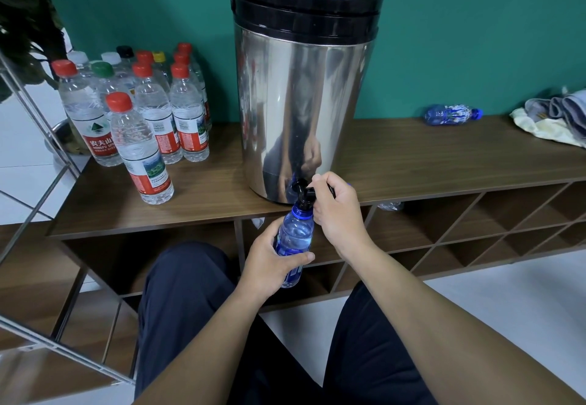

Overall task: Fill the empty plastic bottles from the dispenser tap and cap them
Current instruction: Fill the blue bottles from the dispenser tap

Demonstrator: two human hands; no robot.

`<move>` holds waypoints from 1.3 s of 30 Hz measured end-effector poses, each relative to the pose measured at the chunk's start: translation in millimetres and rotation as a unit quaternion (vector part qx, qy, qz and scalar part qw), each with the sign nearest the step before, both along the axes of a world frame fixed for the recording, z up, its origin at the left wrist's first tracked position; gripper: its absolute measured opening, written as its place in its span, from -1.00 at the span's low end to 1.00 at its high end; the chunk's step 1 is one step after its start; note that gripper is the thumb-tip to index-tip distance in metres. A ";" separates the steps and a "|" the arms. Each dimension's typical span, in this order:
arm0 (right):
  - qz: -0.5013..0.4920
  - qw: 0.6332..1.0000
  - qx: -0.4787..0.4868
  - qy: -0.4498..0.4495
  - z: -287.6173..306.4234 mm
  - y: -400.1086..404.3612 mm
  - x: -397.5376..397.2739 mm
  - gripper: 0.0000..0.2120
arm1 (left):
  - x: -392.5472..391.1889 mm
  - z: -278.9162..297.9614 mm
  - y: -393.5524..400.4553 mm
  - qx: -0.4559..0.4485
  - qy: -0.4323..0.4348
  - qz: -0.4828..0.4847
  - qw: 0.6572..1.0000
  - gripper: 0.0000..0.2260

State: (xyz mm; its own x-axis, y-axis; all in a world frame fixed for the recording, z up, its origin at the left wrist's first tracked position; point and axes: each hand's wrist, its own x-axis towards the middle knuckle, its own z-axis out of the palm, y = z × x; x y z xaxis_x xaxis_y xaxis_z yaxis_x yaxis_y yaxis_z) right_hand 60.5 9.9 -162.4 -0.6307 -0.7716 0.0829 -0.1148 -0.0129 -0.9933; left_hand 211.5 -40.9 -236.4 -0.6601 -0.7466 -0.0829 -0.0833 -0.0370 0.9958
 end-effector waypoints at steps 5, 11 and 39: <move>-0.001 1.000 0.003 0.002 2.3 2.0 1.0 -0.66 | 0.8 -0.3 0.1 0.001 0.000 0.003 1.000 -0.33; -0.001 1.000 -0.001 0.005 -0.1 -0.3 -0.4 -0.62 | 0.0 -1.9 -0.6 -0.003 0.002 0.000 1.000 -0.30; 0.007 0.999 0.025 0.046 3.7 0.7 -7.4 -0.70 | -2.5 -3.5 1.0 -0.003 0.001 0.000 1.000 -0.30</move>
